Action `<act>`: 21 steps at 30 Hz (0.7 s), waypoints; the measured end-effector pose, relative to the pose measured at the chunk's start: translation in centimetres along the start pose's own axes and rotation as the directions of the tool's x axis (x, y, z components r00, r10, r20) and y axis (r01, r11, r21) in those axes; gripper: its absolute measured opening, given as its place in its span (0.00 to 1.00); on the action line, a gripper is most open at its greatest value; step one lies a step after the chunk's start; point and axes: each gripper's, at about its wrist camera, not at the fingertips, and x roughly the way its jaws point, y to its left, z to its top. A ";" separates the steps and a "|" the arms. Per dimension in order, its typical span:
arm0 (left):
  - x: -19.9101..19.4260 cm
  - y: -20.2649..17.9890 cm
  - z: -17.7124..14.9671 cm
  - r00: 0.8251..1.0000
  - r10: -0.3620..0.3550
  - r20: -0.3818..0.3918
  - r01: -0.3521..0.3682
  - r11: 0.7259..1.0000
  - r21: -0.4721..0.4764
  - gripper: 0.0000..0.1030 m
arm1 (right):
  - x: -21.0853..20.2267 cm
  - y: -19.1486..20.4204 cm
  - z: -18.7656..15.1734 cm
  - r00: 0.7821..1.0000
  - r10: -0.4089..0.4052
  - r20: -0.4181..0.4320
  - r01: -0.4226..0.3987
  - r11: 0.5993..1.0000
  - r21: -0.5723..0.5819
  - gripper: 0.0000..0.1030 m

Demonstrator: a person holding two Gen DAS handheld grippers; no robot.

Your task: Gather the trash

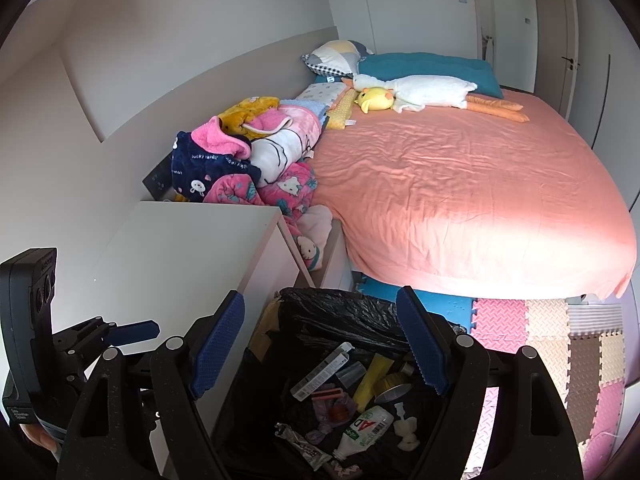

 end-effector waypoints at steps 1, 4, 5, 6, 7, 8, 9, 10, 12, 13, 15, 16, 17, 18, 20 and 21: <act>0.0 0.0 0.0 1.000 0.004 0.000 -0.004 1.000 0.002 0.94 | 0.0 0.1 0.0 1.000 0.000 0.000 0.000 1.000 0.001 0.76; -0.1 0.1 0.0 1.000 0.004 0.006 -0.004 1.000 0.002 0.94 | 0.0 0.1 0.0 1.000 -0.002 0.000 0.002 1.000 0.001 0.76; -0.1 0.1 0.0 1.000 0.003 0.009 -0.003 1.000 0.002 0.94 | 0.0 0.0 0.0 1.000 -0.002 -0.001 0.002 1.000 0.001 0.76; -0.2 0.1 0.0 1.000 0.004 0.011 -0.004 1.000 0.004 0.94 | 0.0 0.0 0.0 1.000 -0.001 0.000 0.001 1.000 0.000 0.76; -0.2 0.0 0.0 1.000 0.008 0.013 -0.009 1.000 0.008 0.94 | 0.0 0.0 0.0 1.000 -0.001 0.000 0.001 1.000 0.000 0.76; -0.2 0.0 0.0 1.000 0.019 0.015 -0.019 1.000 0.012 0.94 | 0.0 0.0 0.0 1.000 -0.001 0.000 0.001 1.000 0.000 0.76; -0.2 -0.1 0.0 1.000 0.024 0.014 -0.024 1.000 0.013 0.94 | 0.0 0.0 0.1 1.000 -0.001 0.000 0.001 1.000 0.000 0.76; -0.1 -0.1 0.0 1.000 0.023 0.013 -0.023 1.000 0.013 0.94 | 0.0 0.0 0.1 1.000 -0.001 0.000 0.001 1.000 0.000 0.76; -0.1 -0.1 0.0 1.000 0.017 0.015 -0.017 1.000 0.014 0.94 | 0.0 0.0 0.1 1.000 -0.001 0.000 0.001 1.000 0.000 0.76; -0.1 -0.1 0.0 1.000 0.016 0.015 -0.016 1.000 0.015 0.94 | 0.0 0.0 0.1 1.000 0.000 -0.001 0.000 1.000 0.000 0.76; -0.2 -0.2 0.0 1.000 0.021 0.018 -0.021 1.000 0.019 0.94 | 0.0 0.0 0.1 1.000 -0.003 -0.001 0.003 1.000 -0.001 0.76; -0.3 -0.2 0.0 0.999 0.023 0.031 -0.024 1.000 0.021 0.94 | 0.0 -0.1 0.0 1.000 -0.001 -0.001 0.001 1.000 0.000 0.76; -0.6 -0.2 -0.1 0.998 0.025 0.052 -0.026 0.999 0.023 0.94 | 0.0 -0.1 0.0 1.000 -0.001 0.000 0.001 1.000 0.000 0.76; -0.8 -0.2 -0.1 0.998 0.024 0.064 -0.025 0.999 0.023 0.94 | 0.0 -0.1 0.1 1.000 -0.002 0.000 0.002 1.000 -0.001 0.76; -0.9 -0.2 0.0 0.997 0.022 0.072 -0.024 0.999 0.029 0.94 | 0.0 -0.2 0.0 1.000 -0.003 0.001 0.003 1.000 -0.001 0.76; -1.0 -0.2 -0.1 0.997 0.025 0.075 -0.028 0.999 0.034 0.94 | 0.0 -0.4 -0.1 1.000 -0.003 0.001 0.003 1.000 0.000 0.76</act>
